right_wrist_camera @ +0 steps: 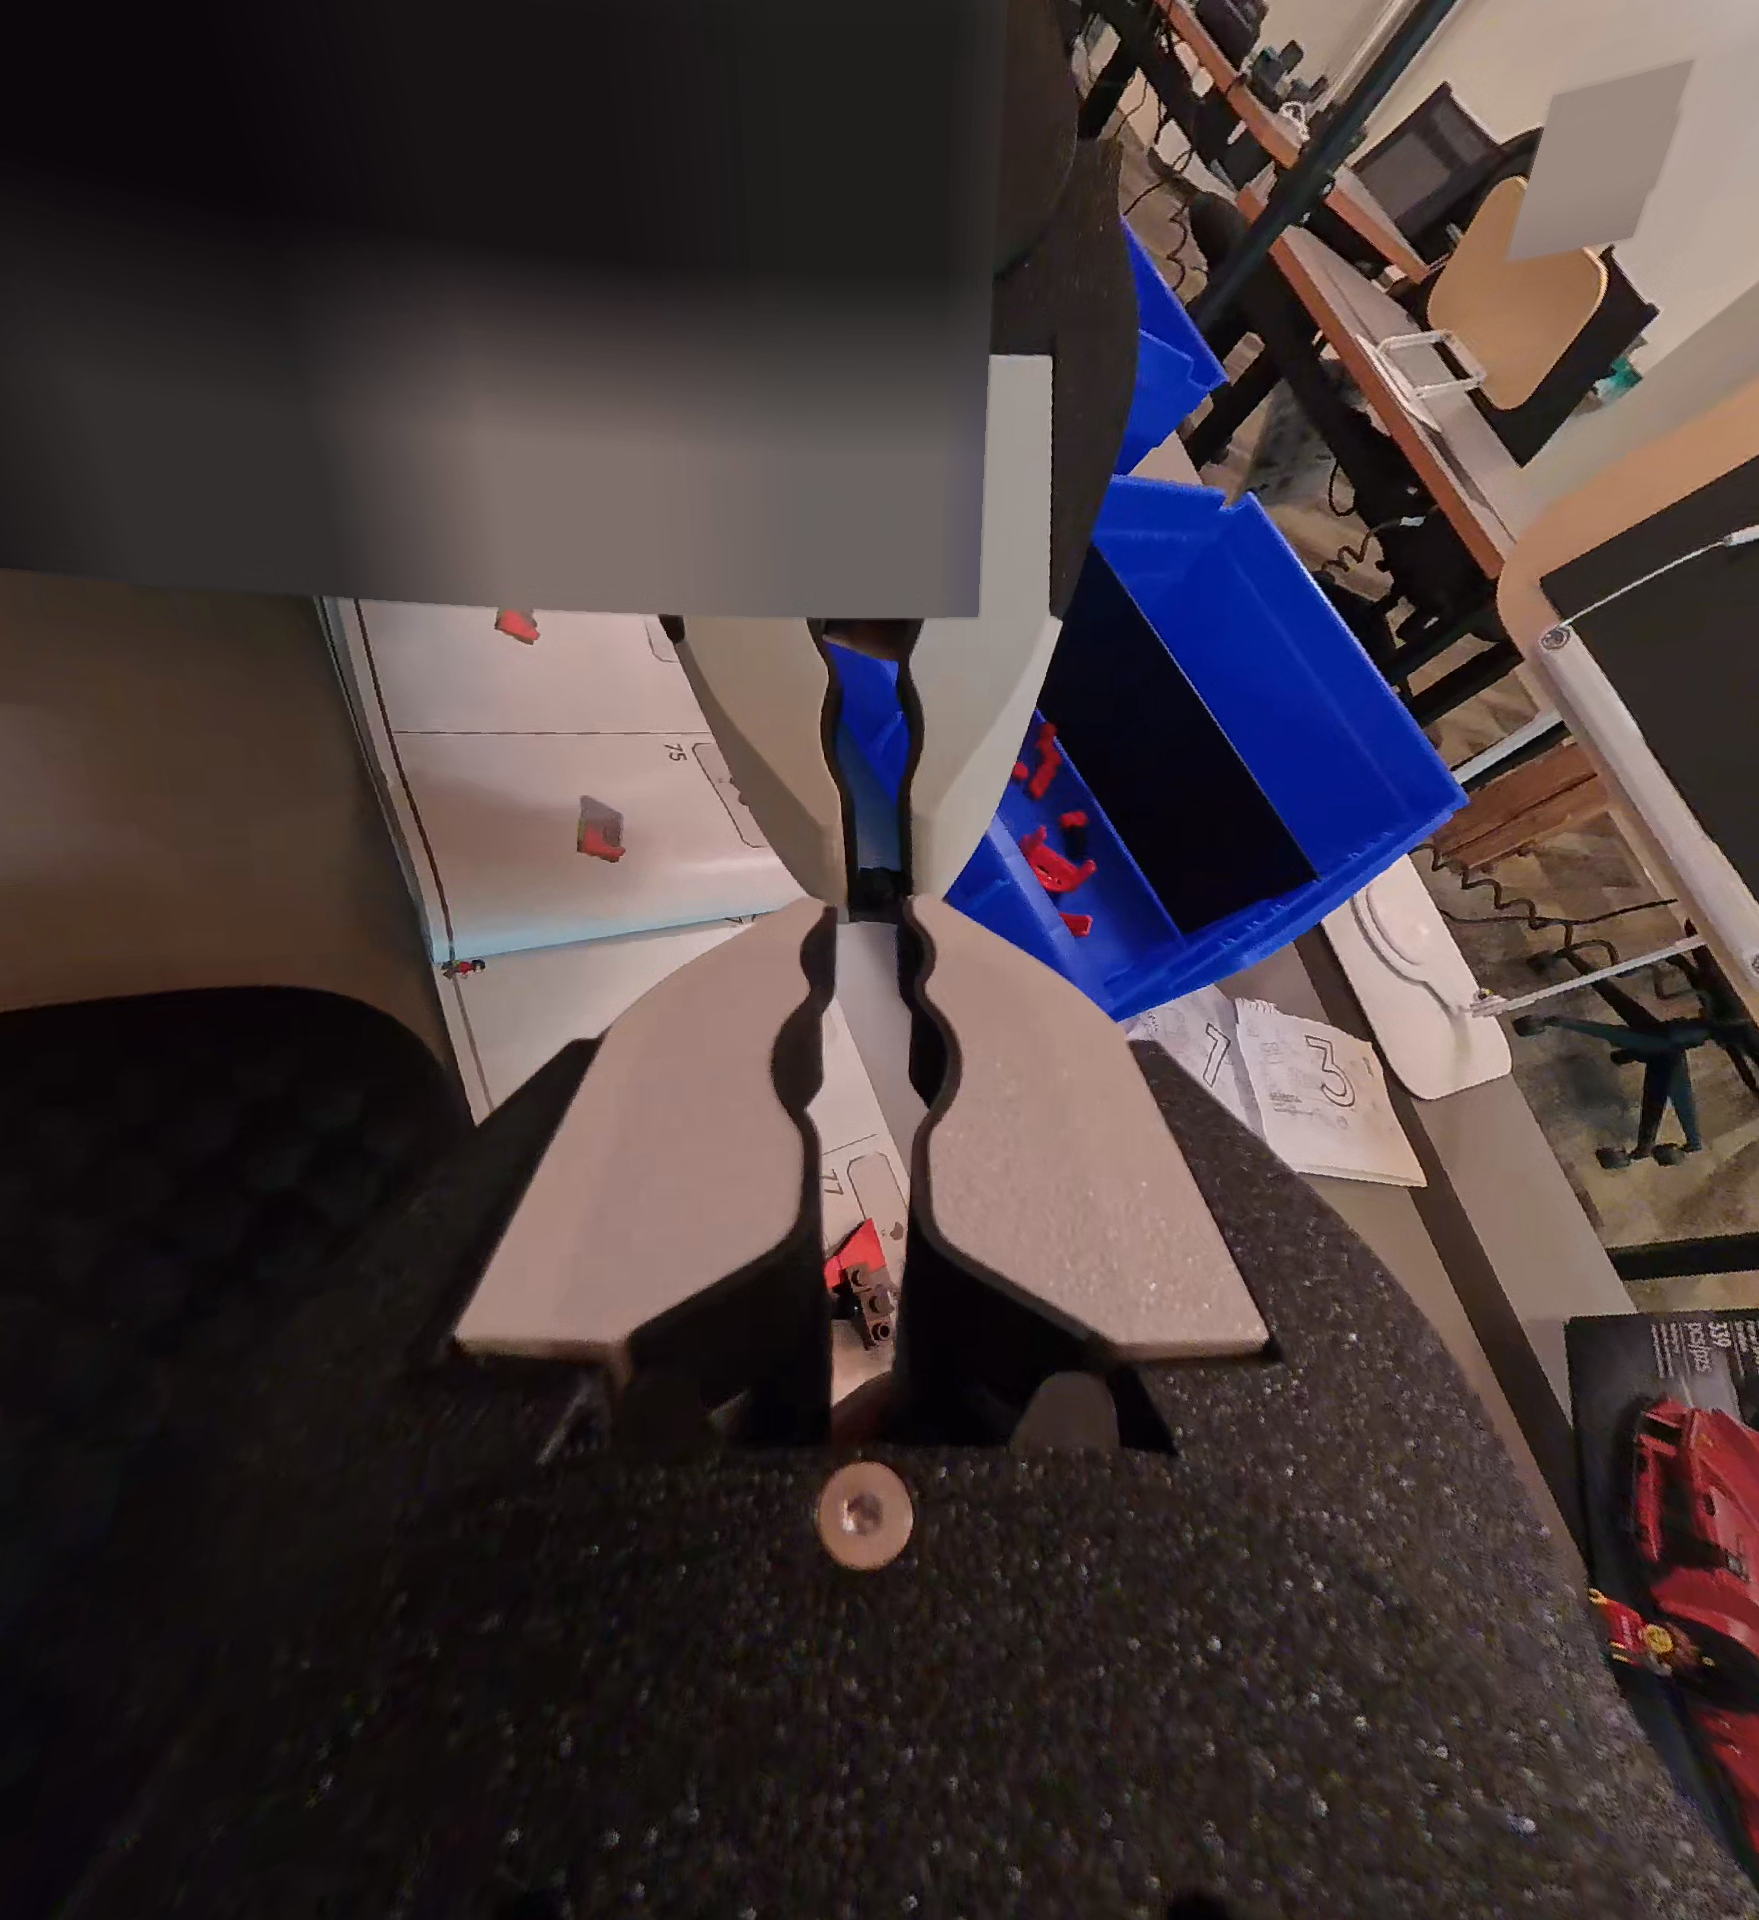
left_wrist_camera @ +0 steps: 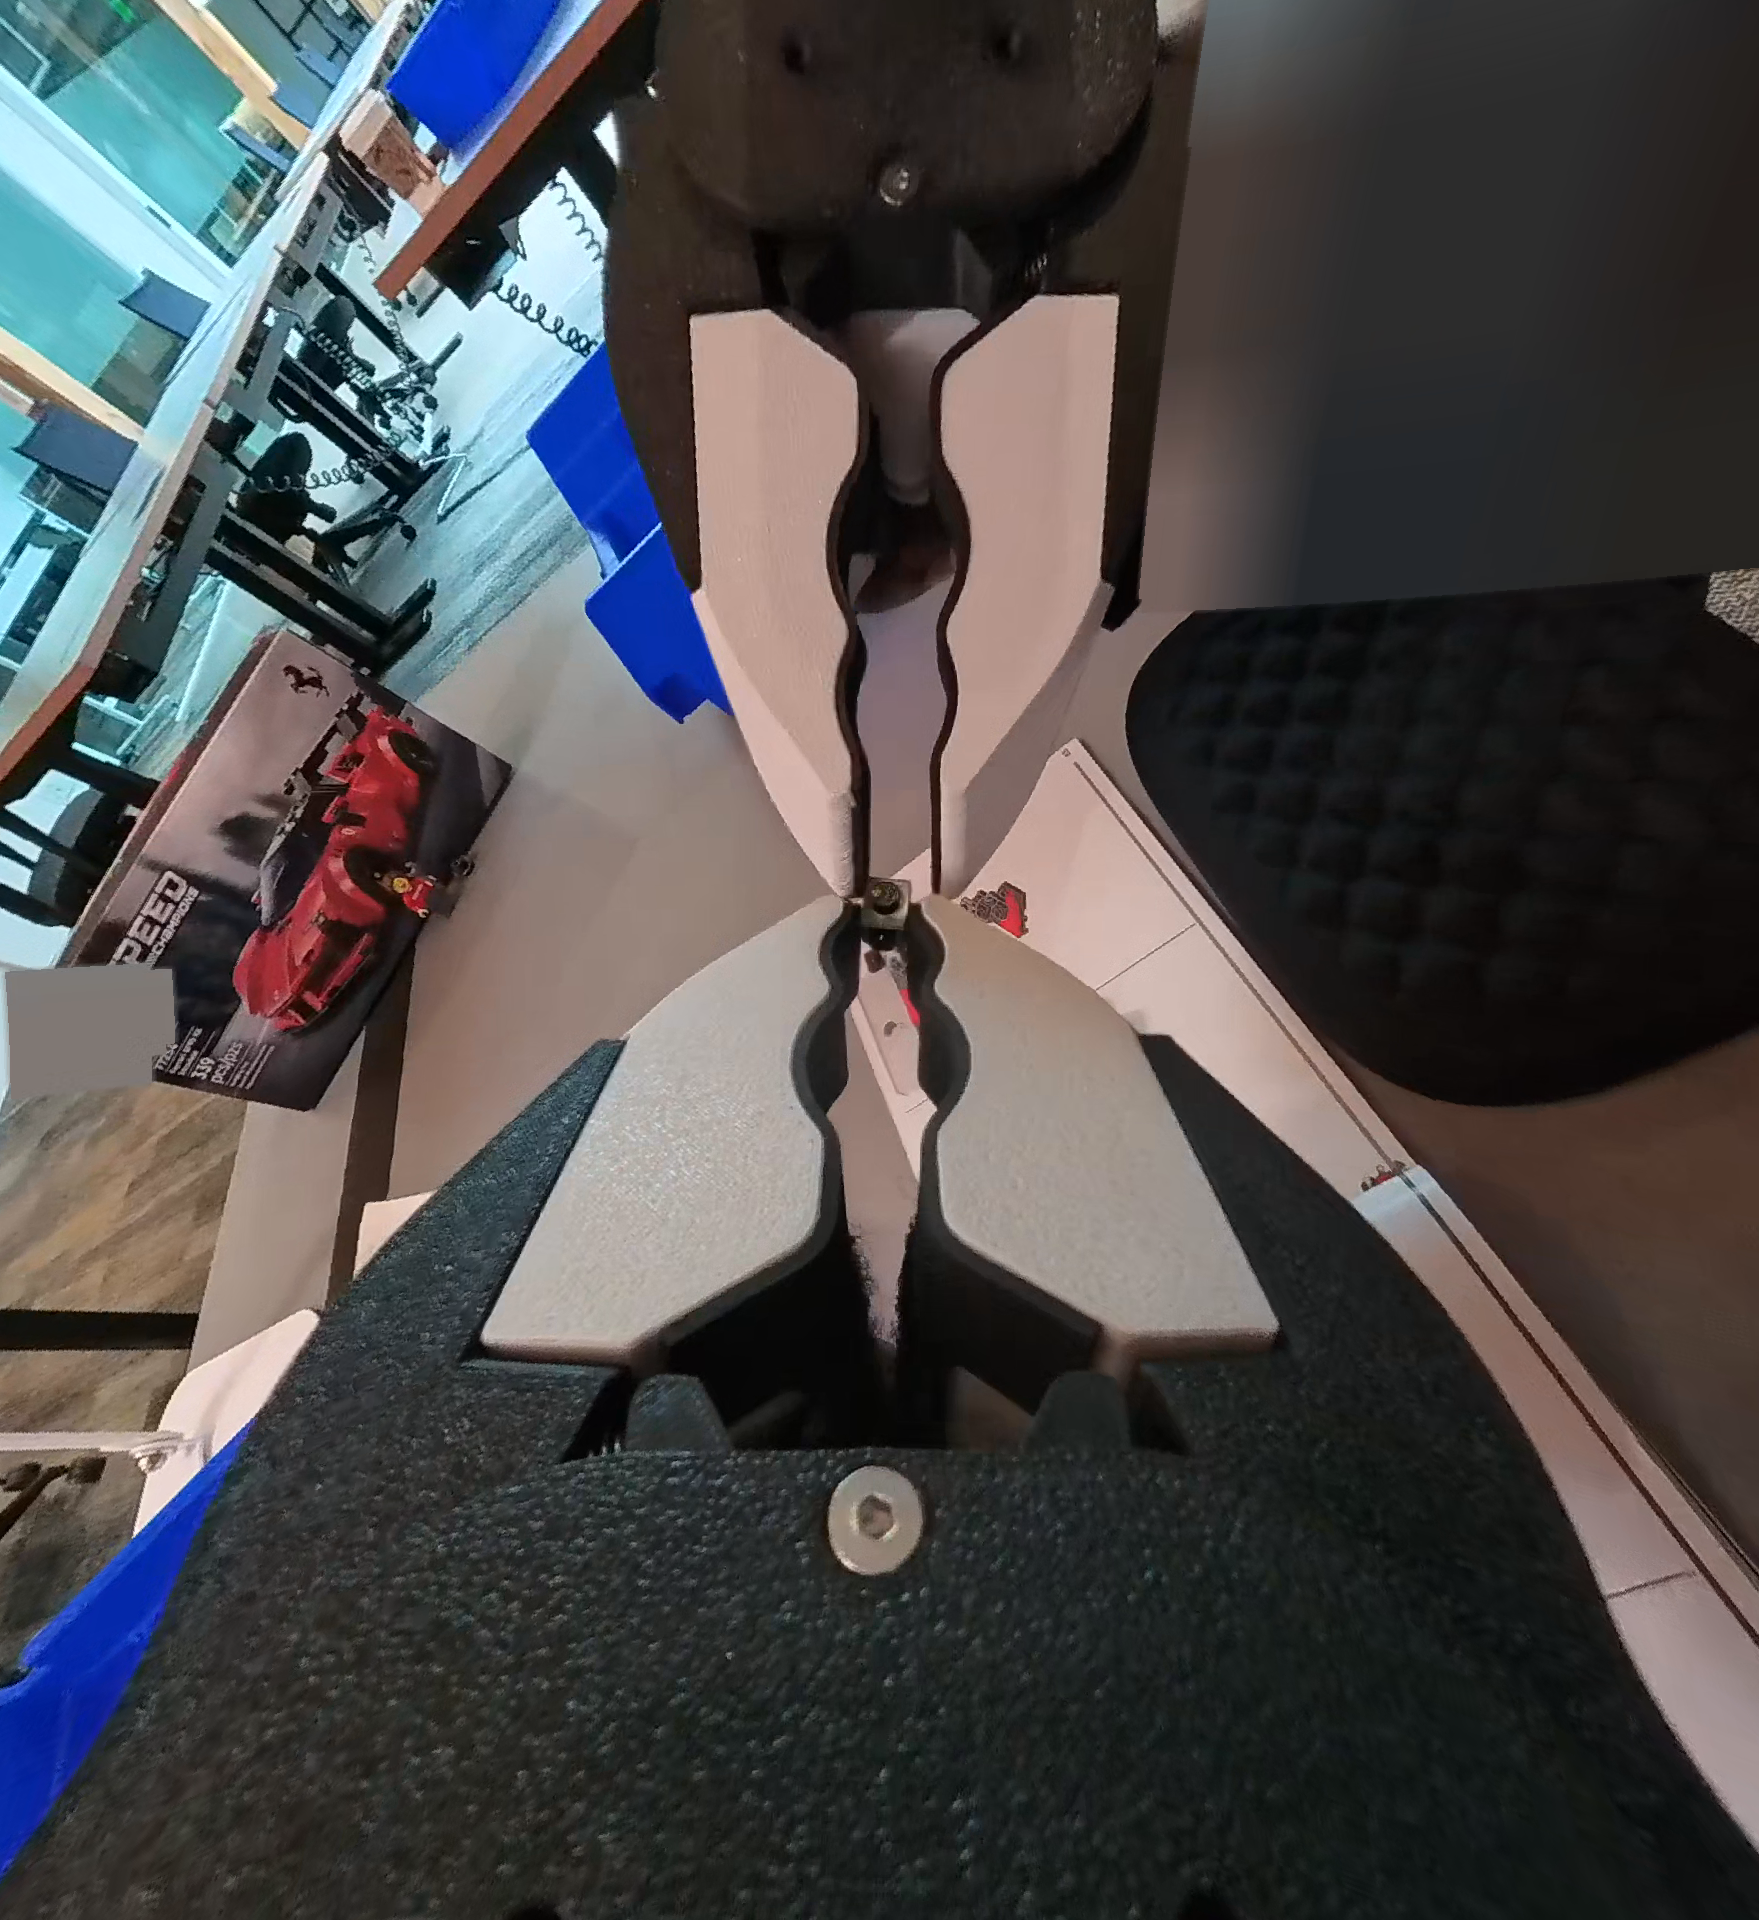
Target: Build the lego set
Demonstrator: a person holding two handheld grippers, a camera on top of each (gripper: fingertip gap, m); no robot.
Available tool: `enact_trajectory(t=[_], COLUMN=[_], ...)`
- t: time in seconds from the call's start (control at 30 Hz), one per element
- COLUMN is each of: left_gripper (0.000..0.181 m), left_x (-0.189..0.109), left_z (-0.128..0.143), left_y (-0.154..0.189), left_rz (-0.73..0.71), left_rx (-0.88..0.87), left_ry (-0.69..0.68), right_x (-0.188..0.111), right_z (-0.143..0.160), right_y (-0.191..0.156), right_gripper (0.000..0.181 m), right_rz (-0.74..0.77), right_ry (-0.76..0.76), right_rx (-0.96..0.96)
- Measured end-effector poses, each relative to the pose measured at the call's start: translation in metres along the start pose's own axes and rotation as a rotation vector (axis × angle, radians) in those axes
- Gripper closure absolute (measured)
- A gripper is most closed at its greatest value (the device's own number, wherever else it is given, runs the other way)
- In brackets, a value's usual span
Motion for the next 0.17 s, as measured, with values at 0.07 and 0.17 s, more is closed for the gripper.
enact_trajectory(t=[0.07, 0.17], left_gripper=[0.174, 0.174], left_x=[-0.0005, -0.0001], left_z=[-0.0010, -0.0019], left_y=[0.0020, 0.0016], left_rz=[0.013, 0.012], left_rx=[0.001, -0.017], left_ry=[0.014, 0.021], right_x=[-0.0011, -0.0021], right_z=[-0.0011, -0.0010], right_y=[-0.0004, 0.0001], right_gripper=[0.173, 0.173], right_rz=[-0.013, -0.016], right_ry=[0.005, 0.006], right_rx=[0.004, 0.004])
Point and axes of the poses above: each gripper's, where its closed fingertips meet, x out along the fingers, z out of its underside, y = z × x across the jaws, the point moved 1 cm from there along -x, back along the fingers, and after that the axes turned 1 degree about y, right-handed, at the moved point
